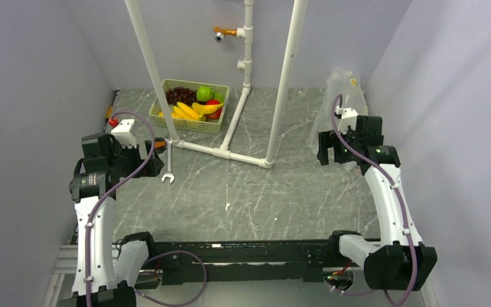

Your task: Place the fake fruits into the plastic bag and tie a complex knot

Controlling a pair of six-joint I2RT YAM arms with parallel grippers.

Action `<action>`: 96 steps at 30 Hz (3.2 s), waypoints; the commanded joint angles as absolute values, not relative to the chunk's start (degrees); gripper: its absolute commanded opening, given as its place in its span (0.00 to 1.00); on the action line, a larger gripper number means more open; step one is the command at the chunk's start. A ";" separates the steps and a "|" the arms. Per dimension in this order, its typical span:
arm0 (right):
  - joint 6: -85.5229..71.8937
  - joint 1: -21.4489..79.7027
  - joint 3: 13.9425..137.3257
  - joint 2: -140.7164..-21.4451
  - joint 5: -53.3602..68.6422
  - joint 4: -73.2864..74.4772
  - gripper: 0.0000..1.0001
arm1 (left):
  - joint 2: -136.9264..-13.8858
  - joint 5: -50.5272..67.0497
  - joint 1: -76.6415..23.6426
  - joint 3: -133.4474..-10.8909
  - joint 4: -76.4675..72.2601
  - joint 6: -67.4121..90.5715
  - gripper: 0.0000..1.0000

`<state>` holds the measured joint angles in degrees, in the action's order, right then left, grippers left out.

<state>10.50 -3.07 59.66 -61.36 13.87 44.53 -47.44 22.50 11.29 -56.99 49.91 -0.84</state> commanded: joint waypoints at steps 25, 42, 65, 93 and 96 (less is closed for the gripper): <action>9.49 -10.26 126.82 -130.96 -11.70 30.72 1.00 | -51.50 27.73 11.43 -66.25 42.00 -6.77 0.99; 20.83 -13.62 105.99 -120.67 10.15 42.20 0.00 | -48.97 29.47 11.43 -62.96 30.22 -3.82 1.00; 85.95 -10.61 57.65 -49.15 39.12 79.47 0.00 | -42.05 63.41 11.43 -53.93 37.80 -15.72 0.99; 67.41 44.17 66.96 -73.45 53.49 48.35 0.07 | -42.53 61.27 -23.94 -52.88 45.04 -54.79 0.99; 66.49 44.78 67.08 -73.94 53.96 46.58 0.09 | -44.45 59.78 -29.27 -53.03 42.15 -51.06 0.84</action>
